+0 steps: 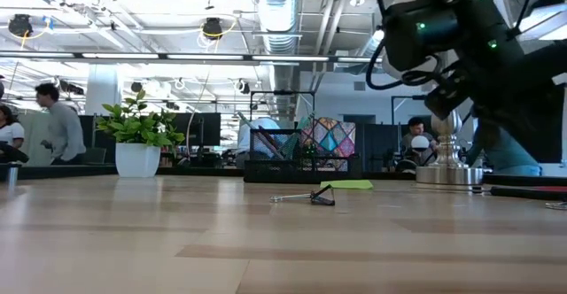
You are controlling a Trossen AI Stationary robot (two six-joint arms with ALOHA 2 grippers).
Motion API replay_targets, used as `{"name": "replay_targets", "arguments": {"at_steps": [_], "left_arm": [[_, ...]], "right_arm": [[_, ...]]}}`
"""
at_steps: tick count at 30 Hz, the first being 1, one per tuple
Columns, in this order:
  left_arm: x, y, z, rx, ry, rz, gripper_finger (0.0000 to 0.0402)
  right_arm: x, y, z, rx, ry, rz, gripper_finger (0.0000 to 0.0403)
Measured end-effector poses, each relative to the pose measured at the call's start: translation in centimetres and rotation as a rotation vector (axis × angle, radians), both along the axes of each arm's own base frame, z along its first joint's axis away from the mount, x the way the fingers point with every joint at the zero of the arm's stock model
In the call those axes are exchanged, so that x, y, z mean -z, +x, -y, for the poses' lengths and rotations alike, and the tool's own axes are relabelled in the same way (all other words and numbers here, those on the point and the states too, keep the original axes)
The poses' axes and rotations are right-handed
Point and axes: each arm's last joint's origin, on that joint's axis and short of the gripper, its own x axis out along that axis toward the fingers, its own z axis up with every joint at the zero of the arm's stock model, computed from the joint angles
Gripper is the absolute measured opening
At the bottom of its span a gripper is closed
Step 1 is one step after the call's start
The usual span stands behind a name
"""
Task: Pick and place office supplies into organizer
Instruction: Put the black scissor into the black desk organizer
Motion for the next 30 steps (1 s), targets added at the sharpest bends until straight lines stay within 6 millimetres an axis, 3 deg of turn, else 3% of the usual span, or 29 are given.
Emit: {"name": "replay_targets", "arguments": {"at_steps": [11,19,30], "left_arm": [[0.2,0.0,0.0,0.0,-0.008,-0.022,0.0105],[0.2,0.0,0.0,-0.008,0.014,-0.025,0.0105],[0.2,0.0,0.0,-0.008,0.014,-0.026,0.0105]], "right_arm": [[1.5,-1.4,-2.0,0.006,0.011,-0.063,0.0122],[1.7,-1.2,-3.3,0.005,0.005,-0.005,0.0122],[3.4,-2.5,-3.1,0.094,-0.044,-0.042,0.0122]]}}
